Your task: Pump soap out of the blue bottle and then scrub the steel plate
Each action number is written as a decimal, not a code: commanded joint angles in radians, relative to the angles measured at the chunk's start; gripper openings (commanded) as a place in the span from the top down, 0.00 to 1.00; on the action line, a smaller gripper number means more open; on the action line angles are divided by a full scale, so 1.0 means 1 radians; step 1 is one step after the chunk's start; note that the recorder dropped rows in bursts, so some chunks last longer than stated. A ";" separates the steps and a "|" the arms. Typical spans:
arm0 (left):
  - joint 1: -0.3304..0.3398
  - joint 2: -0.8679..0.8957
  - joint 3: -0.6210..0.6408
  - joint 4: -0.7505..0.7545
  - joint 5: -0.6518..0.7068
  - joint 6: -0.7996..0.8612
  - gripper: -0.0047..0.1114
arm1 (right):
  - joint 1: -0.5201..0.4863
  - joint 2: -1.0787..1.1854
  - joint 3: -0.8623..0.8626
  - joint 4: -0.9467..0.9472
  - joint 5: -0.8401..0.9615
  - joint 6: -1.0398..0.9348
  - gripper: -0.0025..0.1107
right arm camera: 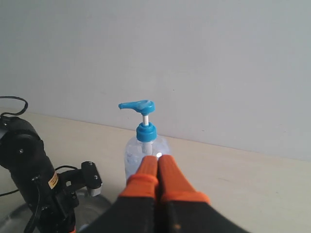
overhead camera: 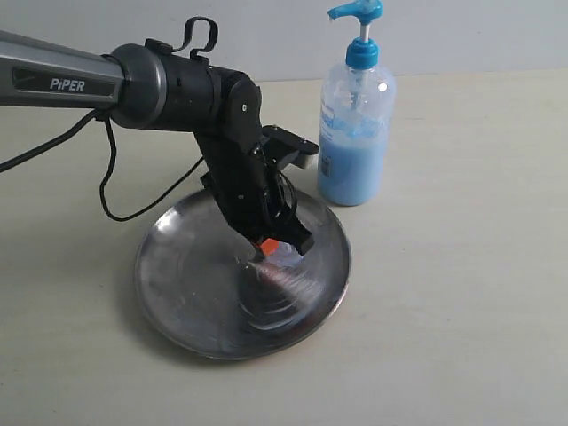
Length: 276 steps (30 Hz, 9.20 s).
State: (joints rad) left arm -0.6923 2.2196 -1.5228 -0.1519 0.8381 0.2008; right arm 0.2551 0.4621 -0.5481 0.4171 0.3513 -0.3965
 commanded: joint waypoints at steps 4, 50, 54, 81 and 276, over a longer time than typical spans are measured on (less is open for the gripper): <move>-0.008 0.034 0.007 0.056 -0.150 -0.117 0.96 | 0.001 -0.007 0.005 0.009 0.001 -0.004 0.98; -0.088 0.073 0.007 0.077 0.021 -0.047 0.96 | 0.001 -0.007 0.005 0.009 0.001 -0.004 0.98; -0.113 0.073 0.007 0.043 -0.031 -0.044 0.96 | 0.001 -0.007 0.005 0.009 0.001 -0.004 0.98; -0.040 0.073 0.007 0.014 0.041 -0.074 0.96 | 0.001 -0.007 0.005 0.009 0.001 -0.006 0.98; 0.475 -2.220 1.493 0.269 -0.760 -0.335 0.96 | 0.001 -0.009 0.072 -0.095 -0.113 -0.019 0.98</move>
State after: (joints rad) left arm -0.2210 0.0062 -0.0538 0.1023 0.0777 -0.1268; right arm 0.2551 0.4621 -0.4819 0.3257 0.2472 -0.4169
